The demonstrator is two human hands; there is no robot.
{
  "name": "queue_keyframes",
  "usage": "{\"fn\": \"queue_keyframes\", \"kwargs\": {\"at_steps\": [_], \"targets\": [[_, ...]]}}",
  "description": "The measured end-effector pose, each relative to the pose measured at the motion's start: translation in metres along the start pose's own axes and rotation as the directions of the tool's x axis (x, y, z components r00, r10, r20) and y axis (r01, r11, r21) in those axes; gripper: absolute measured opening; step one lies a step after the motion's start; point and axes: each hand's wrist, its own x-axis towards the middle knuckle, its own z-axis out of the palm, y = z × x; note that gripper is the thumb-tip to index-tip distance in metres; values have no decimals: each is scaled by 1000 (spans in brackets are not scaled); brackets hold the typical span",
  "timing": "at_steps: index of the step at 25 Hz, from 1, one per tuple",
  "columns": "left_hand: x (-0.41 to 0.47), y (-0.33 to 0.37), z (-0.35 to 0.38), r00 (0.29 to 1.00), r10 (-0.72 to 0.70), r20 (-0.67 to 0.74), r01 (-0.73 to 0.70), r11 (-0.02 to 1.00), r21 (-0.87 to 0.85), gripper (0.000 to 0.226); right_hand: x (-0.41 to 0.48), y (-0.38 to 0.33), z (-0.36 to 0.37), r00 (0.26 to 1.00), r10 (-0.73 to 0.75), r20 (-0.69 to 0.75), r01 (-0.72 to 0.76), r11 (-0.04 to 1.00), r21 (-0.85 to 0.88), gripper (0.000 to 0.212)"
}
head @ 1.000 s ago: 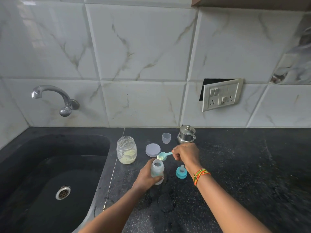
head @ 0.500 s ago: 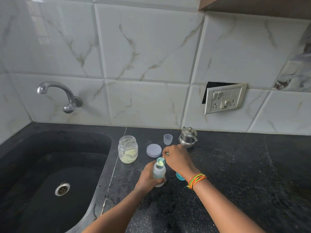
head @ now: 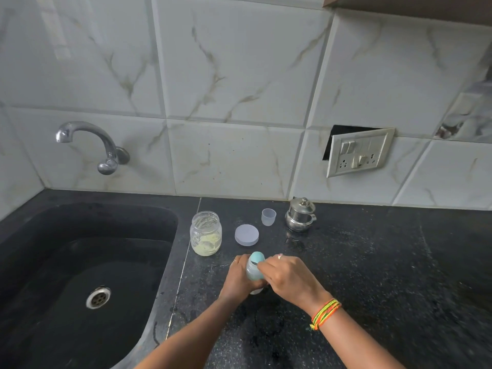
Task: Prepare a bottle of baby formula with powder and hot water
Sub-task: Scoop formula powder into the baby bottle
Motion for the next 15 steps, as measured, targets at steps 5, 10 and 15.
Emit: {"fn": "queue_keyframes", "kwargs": {"at_steps": [5, 10, 15], "targets": [[0, -1, 3, 999, 35, -16, -34, 997, 68, 50, -18, -7, 19, 1000, 1, -5, -1, 998, 70, 16], [-1, 4, 2, 998, 39, -43, -36, 996, 83, 50, -18, -1, 22, 1000, -7, 11, 6, 997, 77, 18], [-4, 8, 2, 998, 11, -57, -7, 998, 69, 47, -17, 1, 17, 998, -21, -56, 26, 996, 83, 19]]}}
